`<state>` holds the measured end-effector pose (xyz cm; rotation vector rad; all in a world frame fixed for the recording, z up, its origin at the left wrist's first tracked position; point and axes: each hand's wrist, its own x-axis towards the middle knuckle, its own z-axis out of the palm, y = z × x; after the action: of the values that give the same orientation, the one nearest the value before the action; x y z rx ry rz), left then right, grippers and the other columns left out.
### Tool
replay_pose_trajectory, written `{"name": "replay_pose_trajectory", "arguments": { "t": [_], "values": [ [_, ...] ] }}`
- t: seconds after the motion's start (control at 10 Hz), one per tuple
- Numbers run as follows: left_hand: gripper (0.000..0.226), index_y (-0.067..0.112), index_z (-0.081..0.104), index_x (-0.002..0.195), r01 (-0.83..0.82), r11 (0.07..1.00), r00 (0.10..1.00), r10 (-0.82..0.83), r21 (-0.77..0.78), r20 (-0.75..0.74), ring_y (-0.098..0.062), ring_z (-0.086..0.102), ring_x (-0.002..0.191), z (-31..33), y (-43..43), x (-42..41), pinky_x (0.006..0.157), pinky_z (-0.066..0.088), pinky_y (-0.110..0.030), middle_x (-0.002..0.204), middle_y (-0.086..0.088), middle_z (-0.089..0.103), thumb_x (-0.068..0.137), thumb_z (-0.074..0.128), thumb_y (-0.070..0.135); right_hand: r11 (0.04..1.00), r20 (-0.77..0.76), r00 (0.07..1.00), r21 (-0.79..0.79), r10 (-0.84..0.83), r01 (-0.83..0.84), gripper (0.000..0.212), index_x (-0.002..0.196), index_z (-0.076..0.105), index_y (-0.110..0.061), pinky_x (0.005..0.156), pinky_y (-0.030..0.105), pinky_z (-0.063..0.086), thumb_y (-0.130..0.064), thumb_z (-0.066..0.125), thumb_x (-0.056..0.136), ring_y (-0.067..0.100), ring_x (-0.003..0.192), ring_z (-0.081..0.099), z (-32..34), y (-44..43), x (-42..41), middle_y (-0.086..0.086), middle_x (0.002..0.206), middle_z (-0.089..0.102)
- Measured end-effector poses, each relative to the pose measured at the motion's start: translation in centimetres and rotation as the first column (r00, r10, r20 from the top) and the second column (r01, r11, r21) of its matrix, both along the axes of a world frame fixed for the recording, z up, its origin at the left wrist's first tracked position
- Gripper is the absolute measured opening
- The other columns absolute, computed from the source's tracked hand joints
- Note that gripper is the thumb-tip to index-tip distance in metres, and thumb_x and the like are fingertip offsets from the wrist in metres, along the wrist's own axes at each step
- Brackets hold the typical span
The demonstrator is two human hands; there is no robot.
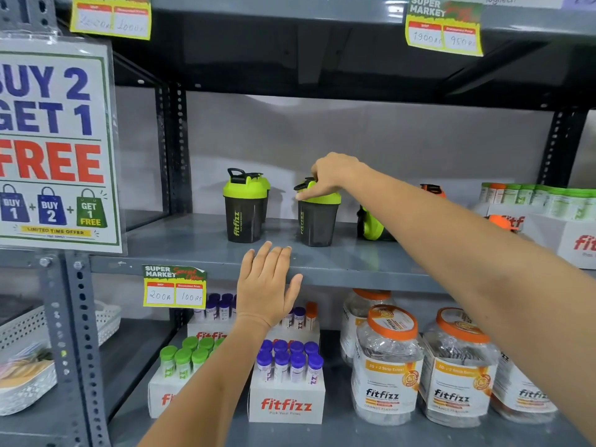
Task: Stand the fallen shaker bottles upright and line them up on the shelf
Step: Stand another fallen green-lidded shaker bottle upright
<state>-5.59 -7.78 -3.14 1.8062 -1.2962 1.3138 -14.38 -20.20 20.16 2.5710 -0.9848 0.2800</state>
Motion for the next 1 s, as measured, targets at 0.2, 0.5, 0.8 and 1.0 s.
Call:
{"name": "replay_pose_trajectory", "arguments": {
  "t": [0.2,0.5,0.8,1.0],
  "values": [
    [0.049,0.007,0.064,0.117,0.007,1.000,1.000,-0.007,-0.008,0.005,-0.031,0.060,0.115,0.0,0.0,0.0,0.104,0.033,-0.044,0.114,-0.010,0.068,0.092,0.040,0.042,0.990,0.037,0.993,0.077,0.112,-0.115,0.053,0.105,0.062,-0.014,0.079,0.034,0.050,-0.058,0.067,0.076,0.030,0.101,0.059,0.4,-0.6,-0.8,0.007,0.095,0.062],
    [0.050,0.007,0.063,0.118,0.005,1.000,1.000,-0.005,0.007,-0.010,-0.031,0.059,0.117,0.0,0.0,0.0,0.105,0.033,-0.044,0.115,-0.010,0.067,0.093,0.039,0.043,0.976,0.056,0.986,0.141,0.157,-0.163,0.067,0.137,0.050,-0.024,0.092,0.040,0.050,-0.045,0.072,0.077,0.029,0.119,0.051,0.0,-1.6,-1.4,0.008,0.136,0.053],
    [0.049,0.008,0.063,0.118,-0.003,0.999,1.000,0.004,0.032,-0.017,-0.031,0.058,0.117,0.0,0.0,0.1,0.106,0.031,-0.043,0.116,-0.009,0.067,0.092,0.041,0.044,0.969,0.101,0.977,0.143,0.187,-0.200,0.073,0.137,0.048,-0.023,0.093,0.034,0.044,-0.042,0.079,0.074,0.029,0.123,0.048,-0.7,-2.9,-1.4,0.008,0.134,0.054],
    [0.049,0.008,0.064,0.116,0.009,1.000,1.000,-0.009,0.020,-0.016,-0.031,0.059,0.116,-0.1,0.0,0.0,0.106,0.032,-0.044,0.114,-0.010,0.068,0.093,0.040,0.043,0.960,0.128,0.970,0.162,0.207,-0.227,0.078,0.139,0.045,-0.023,0.093,0.031,0.039,-0.047,0.079,0.073,0.028,0.126,0.047,-1.2,-3.3,-1.7,0.007,0.139,0.052]
  ]
}}
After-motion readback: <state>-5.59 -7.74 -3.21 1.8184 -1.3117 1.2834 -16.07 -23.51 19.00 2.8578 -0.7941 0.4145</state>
